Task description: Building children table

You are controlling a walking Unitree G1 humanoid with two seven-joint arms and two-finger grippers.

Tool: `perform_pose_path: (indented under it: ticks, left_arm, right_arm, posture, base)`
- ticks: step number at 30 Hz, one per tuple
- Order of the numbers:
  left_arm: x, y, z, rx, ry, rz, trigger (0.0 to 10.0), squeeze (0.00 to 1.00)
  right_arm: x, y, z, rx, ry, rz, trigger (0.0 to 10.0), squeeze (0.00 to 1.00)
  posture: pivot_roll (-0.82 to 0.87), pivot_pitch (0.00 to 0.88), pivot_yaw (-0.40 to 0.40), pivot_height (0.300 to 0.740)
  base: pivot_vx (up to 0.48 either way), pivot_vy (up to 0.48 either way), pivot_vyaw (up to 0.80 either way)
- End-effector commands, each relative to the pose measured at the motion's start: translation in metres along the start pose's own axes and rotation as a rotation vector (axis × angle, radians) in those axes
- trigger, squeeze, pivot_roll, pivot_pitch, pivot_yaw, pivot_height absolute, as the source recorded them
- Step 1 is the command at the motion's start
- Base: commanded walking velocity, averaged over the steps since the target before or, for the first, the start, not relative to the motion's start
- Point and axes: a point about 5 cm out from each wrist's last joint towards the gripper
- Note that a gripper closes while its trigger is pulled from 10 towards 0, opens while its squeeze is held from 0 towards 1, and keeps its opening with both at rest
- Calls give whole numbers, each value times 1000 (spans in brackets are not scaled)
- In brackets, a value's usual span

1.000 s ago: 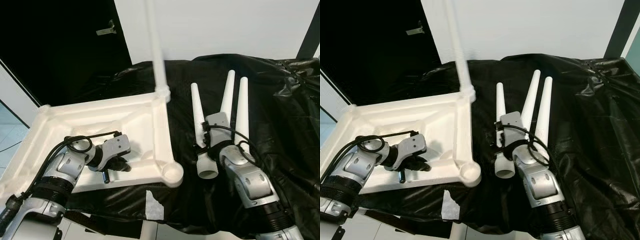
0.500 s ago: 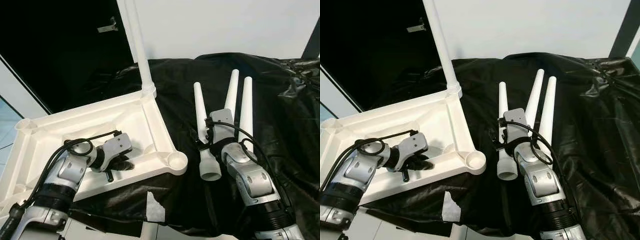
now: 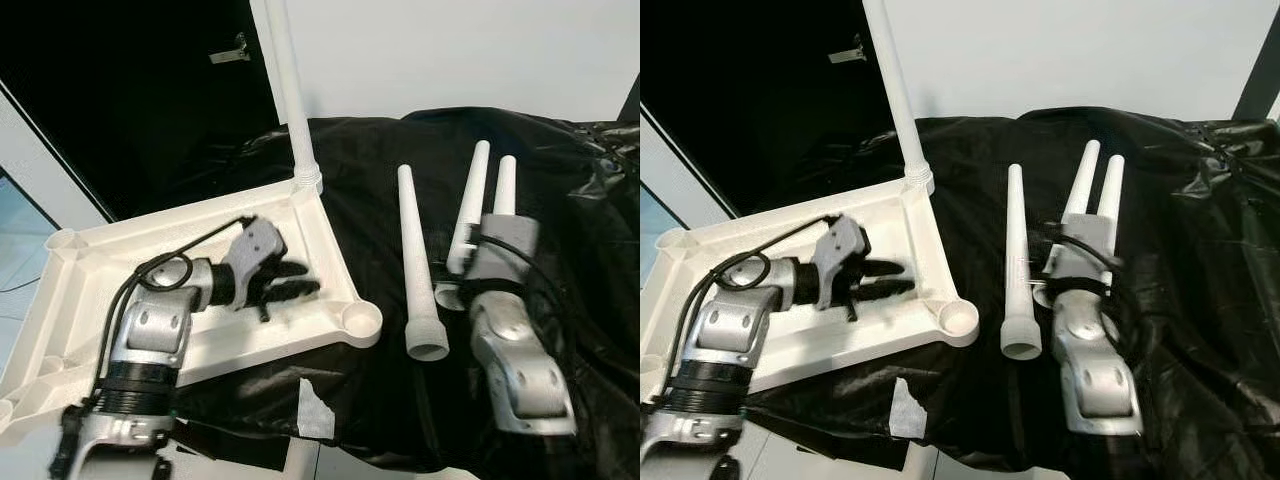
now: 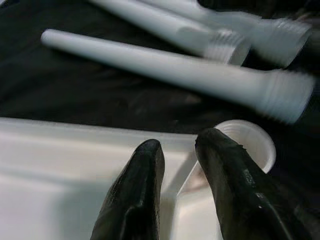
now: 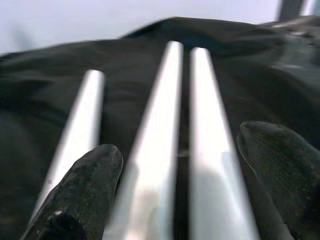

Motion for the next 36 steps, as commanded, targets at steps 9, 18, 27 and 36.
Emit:
perform_pose_path:
  ticks: [9, 18, 27, 36]
  left_arm:
    - [21, 22, 12, 8, 200, 148, 10000, 0]
    - [32, 26, 30, 10, 140, 175, 10000, 0]
    - [34, 29, 35, -3, 145, 189, 10000, 0]
    - [34, 28, 40, 6, 152, 189, 10000, 0]
  right_arm:
    - [7, -15, 36, 101, -212, -160, 10000, 0]
    - [14, -24, 39, 160, -156, -263, 10000, 0]
    - [29, -13, 40, 116, -38, -219, 10000, 0]
    - [32, -22, 32, 142, 85, -327, 10000, 0]
  posture:
    - [-44, 0, 98, 740]
    - [-48, 0, 87, 740]
    - [-40, 0, 62, 740]
    - [-40, 0, 51, 740]
  base:
    - [0, 0, 0]
    - [0, 0, 0]
    - [0, 0, 0]
    - [0, 0, 0]
Point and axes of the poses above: a point about 5 cm out from each wrist's last joint towards the gripper, its own x axis pointing out of the wrist towards the gripper, its own y axis along the axis of the wrist's last joint, z = x × y, and after that the axes turned 5 degrees about -x, right-handed
